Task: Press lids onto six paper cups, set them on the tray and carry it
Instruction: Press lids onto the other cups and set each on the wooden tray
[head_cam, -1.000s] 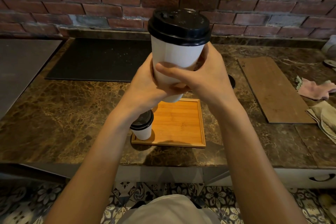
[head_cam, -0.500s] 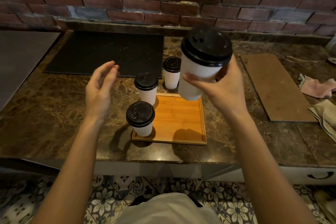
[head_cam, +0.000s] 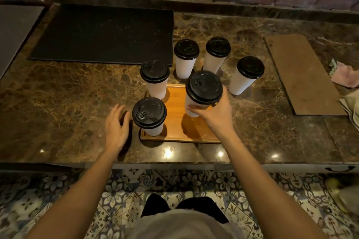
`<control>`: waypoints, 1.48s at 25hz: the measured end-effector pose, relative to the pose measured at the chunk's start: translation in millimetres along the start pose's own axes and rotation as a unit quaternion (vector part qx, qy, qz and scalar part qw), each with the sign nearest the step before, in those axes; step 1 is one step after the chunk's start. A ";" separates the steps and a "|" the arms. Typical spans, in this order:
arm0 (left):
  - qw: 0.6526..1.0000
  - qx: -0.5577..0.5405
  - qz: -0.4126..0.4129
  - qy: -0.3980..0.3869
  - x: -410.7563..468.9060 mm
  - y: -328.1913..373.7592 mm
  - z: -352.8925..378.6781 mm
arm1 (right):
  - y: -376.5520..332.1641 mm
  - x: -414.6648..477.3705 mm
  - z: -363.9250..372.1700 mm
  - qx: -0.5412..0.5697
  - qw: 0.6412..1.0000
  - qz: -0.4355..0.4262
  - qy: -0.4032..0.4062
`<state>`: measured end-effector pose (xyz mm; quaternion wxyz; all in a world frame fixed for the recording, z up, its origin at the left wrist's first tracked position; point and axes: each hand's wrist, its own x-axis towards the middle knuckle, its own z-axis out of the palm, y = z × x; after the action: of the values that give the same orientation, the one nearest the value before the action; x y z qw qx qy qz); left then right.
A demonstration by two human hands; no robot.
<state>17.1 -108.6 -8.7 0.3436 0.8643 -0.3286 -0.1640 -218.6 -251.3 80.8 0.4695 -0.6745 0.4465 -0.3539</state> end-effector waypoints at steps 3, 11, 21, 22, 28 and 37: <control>0.997 0.074 0.024 -0.012 6.4 -10.8 12.9 | 22.5 3.6 16.5 -0.004 0.999 0.033 -0.009; 0.977 0.210 0.019 -0.024 18.9 -17.4 27.8 | 57.2 12.0 40.3 -0.042 0.997 0.066 -0.006; 0.976 0.213 0.020 -0.035 20.9 -7.8 24.3 | 63.4 59.0 56.3 -0.047 0.997 0.052 -0.042; 0.975 0.219 0.017 -0.035 21.0 -7.0 23.7 | 63.8 64.1 58.6 -0.047 0.997 0.052 -0.043; 0.970 0.241 0.007 -0.039 21.5 -4.1 21.7 | 63.9 83.3 72.3 -0.049 0.997 0.045 -0.042; 0.971 0.237 0.008 -0.041 22.0 -0.8 21.2 | 64.6 85.9 69.9 -0.060 0.997 0.021 -0.035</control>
<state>22.8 -133.4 -25.5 0.1165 0.9110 -0.3789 -0.1137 -143.2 -319.7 2.8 0.4513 -0.7036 0.4643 -0.2927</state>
